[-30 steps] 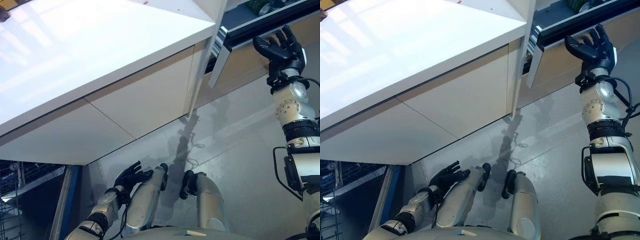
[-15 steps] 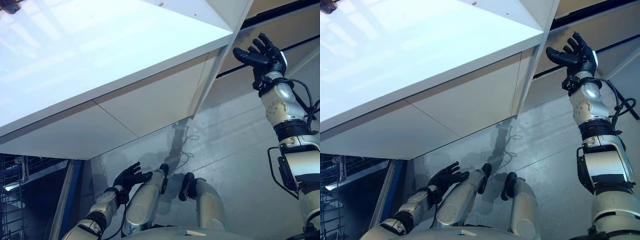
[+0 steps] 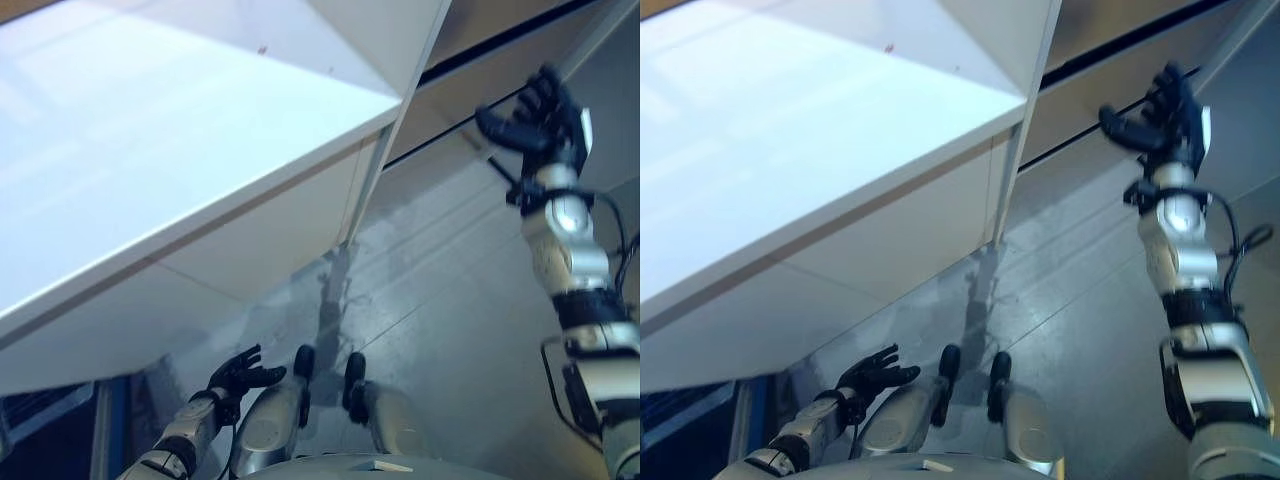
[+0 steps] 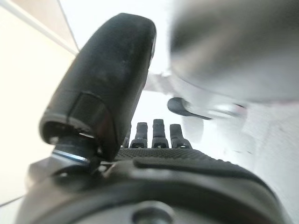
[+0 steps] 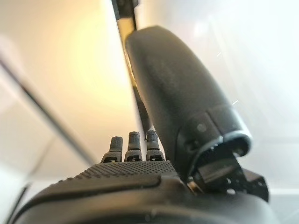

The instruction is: Put drinks into fridge and close the fridge

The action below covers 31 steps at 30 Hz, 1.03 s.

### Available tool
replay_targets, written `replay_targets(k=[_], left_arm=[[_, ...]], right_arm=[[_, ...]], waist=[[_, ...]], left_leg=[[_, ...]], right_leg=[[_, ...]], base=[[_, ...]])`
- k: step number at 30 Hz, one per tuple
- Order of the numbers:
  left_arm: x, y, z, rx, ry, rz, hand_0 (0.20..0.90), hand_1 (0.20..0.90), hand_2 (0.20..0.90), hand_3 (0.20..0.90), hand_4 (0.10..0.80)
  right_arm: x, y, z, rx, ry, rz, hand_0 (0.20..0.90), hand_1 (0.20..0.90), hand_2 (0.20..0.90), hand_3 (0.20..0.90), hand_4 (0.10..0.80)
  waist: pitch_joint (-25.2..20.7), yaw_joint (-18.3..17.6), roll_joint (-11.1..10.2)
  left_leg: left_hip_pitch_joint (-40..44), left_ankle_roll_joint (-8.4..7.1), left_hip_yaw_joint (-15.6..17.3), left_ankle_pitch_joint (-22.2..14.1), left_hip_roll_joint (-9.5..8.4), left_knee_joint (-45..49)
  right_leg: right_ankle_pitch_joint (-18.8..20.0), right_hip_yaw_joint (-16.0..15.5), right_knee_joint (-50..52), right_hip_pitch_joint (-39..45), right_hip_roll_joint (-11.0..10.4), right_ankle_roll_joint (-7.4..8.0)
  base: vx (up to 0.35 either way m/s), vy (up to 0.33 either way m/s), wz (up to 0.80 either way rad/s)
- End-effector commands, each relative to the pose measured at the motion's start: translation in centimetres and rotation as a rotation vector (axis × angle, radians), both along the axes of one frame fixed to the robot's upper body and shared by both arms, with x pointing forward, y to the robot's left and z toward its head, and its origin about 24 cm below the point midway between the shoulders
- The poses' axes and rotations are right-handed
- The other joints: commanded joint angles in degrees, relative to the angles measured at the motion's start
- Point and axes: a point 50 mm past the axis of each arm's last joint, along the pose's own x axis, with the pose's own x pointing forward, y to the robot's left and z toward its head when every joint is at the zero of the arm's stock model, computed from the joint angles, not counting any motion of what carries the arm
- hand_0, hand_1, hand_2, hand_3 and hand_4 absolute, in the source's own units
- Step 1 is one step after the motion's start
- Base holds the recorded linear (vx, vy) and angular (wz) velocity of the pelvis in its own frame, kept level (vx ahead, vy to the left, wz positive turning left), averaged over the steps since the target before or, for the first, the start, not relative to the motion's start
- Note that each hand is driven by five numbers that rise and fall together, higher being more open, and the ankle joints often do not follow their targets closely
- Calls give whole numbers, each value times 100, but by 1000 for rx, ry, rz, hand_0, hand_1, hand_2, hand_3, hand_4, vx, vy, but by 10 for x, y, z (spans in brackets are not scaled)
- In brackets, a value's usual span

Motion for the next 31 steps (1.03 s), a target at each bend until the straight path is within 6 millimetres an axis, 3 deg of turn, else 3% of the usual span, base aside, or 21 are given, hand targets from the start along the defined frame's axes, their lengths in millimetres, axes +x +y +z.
replay_targets(k=[1, 4, 7, 8, 9, 11, 13, 16, 20, 23, 27, 31], left_arm=[[-30, 4, -9, 31, 59, -1, 900, 900, 900, 900, 800], [-40, 1, -12, 24, 76, 21, 900, 900, 900, 900, 800], [-42, -1, -13, 21, 89, 19, 900, 900, 900, 900, 800], [-42, -1, -14, 21, 92, 13, 900, 900, 900, 900, 800], [-41, -3, -14, 26, 96, -15, 900, 900, 900, 900, 800], [-38, -6, -14, 22, 92, -31, 900, 900, 900, 900, 800], [-28, -11, -12, 7, 71, -78, 900, 900, 900, 900, 800], [-29, -13, -13, 13, 85, -128, 900, 900, 900, 900, 800], [-35, -15, -16, 40, 97, -187, 900, 900, 900, 900, 800], [-33, -16, -16, 44, 101, -205, 900, 900, 900, 900, 800], [-34, -20, -17, 35, 109, -191, 900, 900, 900, 900, 800], [-38, -22, -18, 29, 119, -186, 900, 900, 900, 900, 800]], right_arm=[[-18, -12, -17, -55, 23, -25, 900, 900, 900, 900, 800], [-40, -8, -67, 8, 177, -19, 900, 900, 900, 900, 800], [-65, 9, -124, 88, 398, 13, 900, 900, 900, 900, 800], [-71, 11, -134, 87, 431, 16, 900, 900, 900, 900, 800], [-86, 16, -159, 14, 550, 48, 900, 900, 900, 900, 800], [-93, 18, -170, -50, 608, 57, 900, 900, 900, 900, 800], [-114, 18, -196, -50, 749, 58, 900, 900, 900, 900, 800], [-140, 24, -224, -26, 905, 73, 900, 900, 900, 900, 800], [-184, 36, -254, 34, 1097, 101, 900, 900, 900, 900, 800], [-205, 45, -266, 99, 1194, 101, 900, 900, 900, 900, 800], [-216, 54, -272, 159, 1250, 105, 900, 900, 900, 900, 800], [-219, 68, -276, 130, 1278, 232, 900, 900, 900, 900, 800]], waist=[[-992, -107, 93], [-1130, -145, 128], [-1223, -171, 155], [-1235, -171, 164], [-1263, -162, 186], [-1272, -135, 199], [-1287, -47, 204], [-1294, 30, 197], [-1334, 70, 221], [-1364, 41, 264], [-1394, -10, 315], [-1425, -56, 359]], left_leg=[[233, -176, 491, -199, 178, -213], [373, -213, 559, -134, 194, -424], [457, -222, 577, -78, 205, -580], [467, -225, 583, -67, 208, -599], [491, -232, 588, -35, 217, -638], [497, -229, 568, -21, 212, -653], [504, -229, 489, -21, 196, -648], [530, -199, 436, -64, 175, -591], [587, -157, 382, -33, 167, -669], [631, -155, 333, 17, 188, -787], [700, -153, 316, -8, 182, -800], [735, -147, 355, -34, 174, -767]], right_leg=[[744, 587, -803, 245, -23, 293], [864, 547, -1089, 369, 33, 296], [874, 510, -1173, 446, 61, 287], [872, 488, -1180, 455, 62, 287], [866, 427, -1201, 489, 62, 280], [863, 390, -1218, 512, 58, 277], [828, 279, -1251, 584, 46, 265], [767, 178, -1218, 656, 35, 247], [697, 88, -1138, 708, 60, 241], [678, 93, -1140, 733, 99, 225], [658, 151, -1149, 785, 113, 221], [638, 213, -1129, 813, 111, 211]], base=[[31, -65, -6], [17, -67, -17], [-5, -65, -19], [-11, -42, -10], [0, 0, 0], [0, 0, 0], [-23, -38, 5], [13, -25, 13], [19, -17, 12], [-6, -4, 3], [0, 0, 0], [6, 16, -2]])
